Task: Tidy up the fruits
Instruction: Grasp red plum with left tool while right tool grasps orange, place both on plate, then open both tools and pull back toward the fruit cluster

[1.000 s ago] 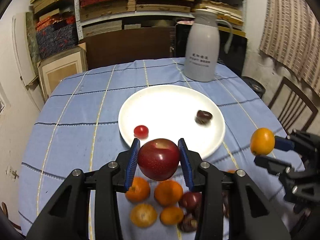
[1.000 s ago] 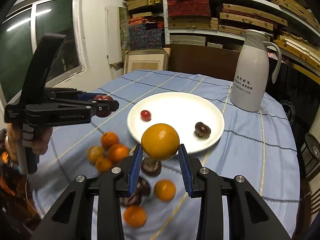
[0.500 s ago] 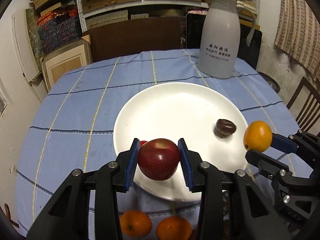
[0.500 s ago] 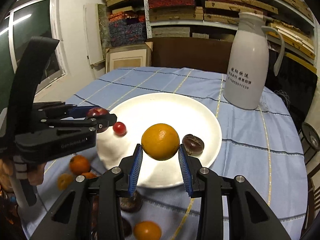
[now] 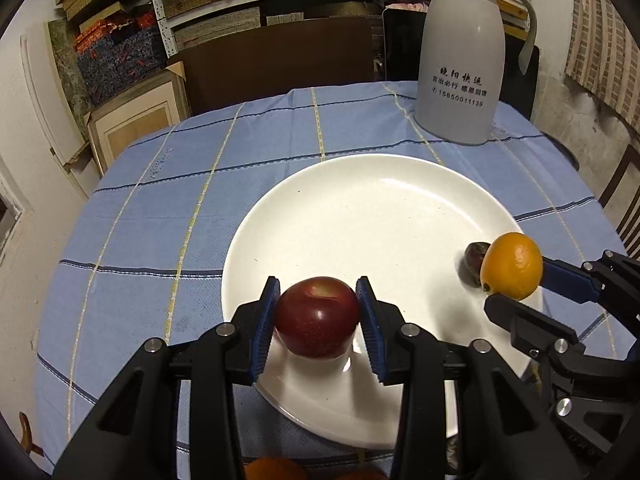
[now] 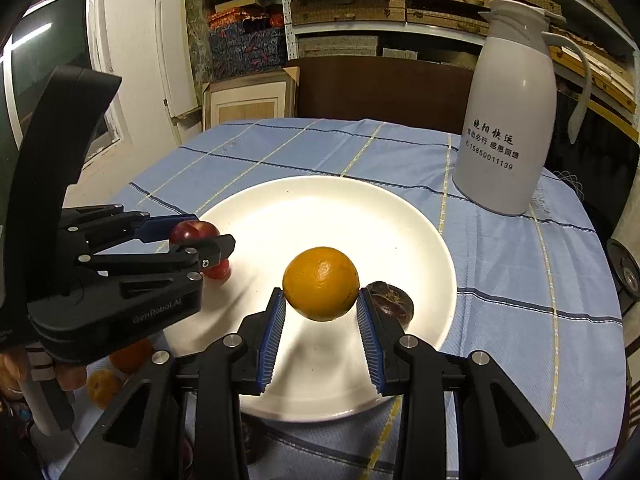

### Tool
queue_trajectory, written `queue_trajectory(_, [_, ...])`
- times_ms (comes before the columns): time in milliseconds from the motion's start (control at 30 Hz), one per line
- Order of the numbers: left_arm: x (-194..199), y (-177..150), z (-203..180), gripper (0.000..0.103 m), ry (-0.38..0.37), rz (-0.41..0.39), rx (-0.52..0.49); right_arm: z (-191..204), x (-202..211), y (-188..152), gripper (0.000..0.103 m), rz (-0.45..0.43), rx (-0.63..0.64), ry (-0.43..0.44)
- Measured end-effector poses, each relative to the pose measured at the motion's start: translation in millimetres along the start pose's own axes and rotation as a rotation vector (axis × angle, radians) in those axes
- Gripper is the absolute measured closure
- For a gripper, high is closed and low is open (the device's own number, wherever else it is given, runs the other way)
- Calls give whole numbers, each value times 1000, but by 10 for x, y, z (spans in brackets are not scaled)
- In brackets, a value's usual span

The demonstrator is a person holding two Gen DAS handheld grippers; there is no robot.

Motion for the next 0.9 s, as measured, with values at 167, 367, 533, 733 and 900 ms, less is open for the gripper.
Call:
queue_trajectory(167, [-60,31,-6,55,23,-4,3,-5,-154,6,50,46,14,8])
queue_trajectory(367, [69,108,41,28,42,-61,12,-9,-59,79,37,8,53,-59])
queue_trajectory(533, [331,55,183,28,31,-93,24,-45,324,51,37,-52,35,-44])
queue_trajectory(733, [801,-269,432,22,11,-122,24,94,887,-269,36,-82,57,-7])
queue_trajectory(900, [1070,-678,585,21,-30,-107,13,397,1193,-783,34,-42,104,47])
Point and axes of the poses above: each gripper's, at about its wrist camera, not at the fingertips, and x roughly against the way its jaws point, z to its left, y to its top, the point moved 5 cm from there along -x, roughly the way its jaws point, and after that the axes turned 12 degrees about x, right-handed, at the moved point
